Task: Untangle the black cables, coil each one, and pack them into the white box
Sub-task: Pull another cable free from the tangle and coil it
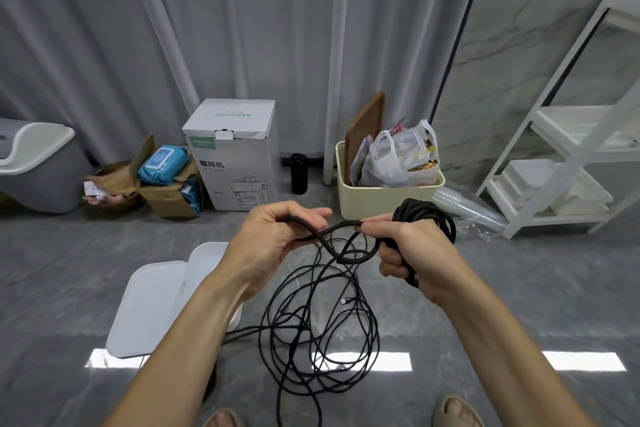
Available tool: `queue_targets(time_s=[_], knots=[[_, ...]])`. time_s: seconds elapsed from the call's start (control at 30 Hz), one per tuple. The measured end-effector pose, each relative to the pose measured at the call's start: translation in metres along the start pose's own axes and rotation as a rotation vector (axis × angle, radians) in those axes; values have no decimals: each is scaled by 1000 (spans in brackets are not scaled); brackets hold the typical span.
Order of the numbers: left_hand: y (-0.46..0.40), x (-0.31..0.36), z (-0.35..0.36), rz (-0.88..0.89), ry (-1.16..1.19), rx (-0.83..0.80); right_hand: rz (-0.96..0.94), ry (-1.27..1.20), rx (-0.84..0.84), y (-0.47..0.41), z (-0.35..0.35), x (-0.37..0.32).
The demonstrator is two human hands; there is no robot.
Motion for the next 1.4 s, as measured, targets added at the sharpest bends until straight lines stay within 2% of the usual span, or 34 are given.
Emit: queue_targets(time_s=[0.1, 0.23, 0.33, 0.47, 0.6, 0.73, 0.8, 0.97, 1.17, 1.3, 1.4], knots=[[2, 3, 1, 55, -57, -67, -18, -30, 54, -2, -3, 0], [4, 2, 1, 33, -200, -147, -86, -15, 187, -7, -10, 2], [7, 0, 5, -69, -228, -193, -190, 83, 327, -10, -13, 4], [16, 3, 11, -232, -93, -306, -314, 169, 448, -8, -16, 1], [15, -3, 18, -344, -25, -131, -393, 187, 498, -3, -17, -3], [17, -5, 23, -416, 82, -63, -450, 186, 533, -4, -17, -2], [16, -3, 22, -453, 164, -59, -470, 169, 530, -4, -16, -3], [19, -4, 26, -498, 200, -130, -485, 129, 529, -3, -14, -3], [17, -6, 25, -469, 260, -54, -491, 173, 491, -4, -18, -7], [10, -3, 19, -331, 110, -30, -495, 226, 453, -4, -17, -8], [5, 0, 11, -186, 25, 82, -469, 183, 418, -5, -20, -10]])
Point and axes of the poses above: each hand's wrist, its own y-axis away from the middle knuckle, its own z-axis out of the palm, x = y × z, the point moved 4 cm from there along -y, towards the middle knuckle, and after that the axes turned 4 degrees about x, right-handed, at the moved point
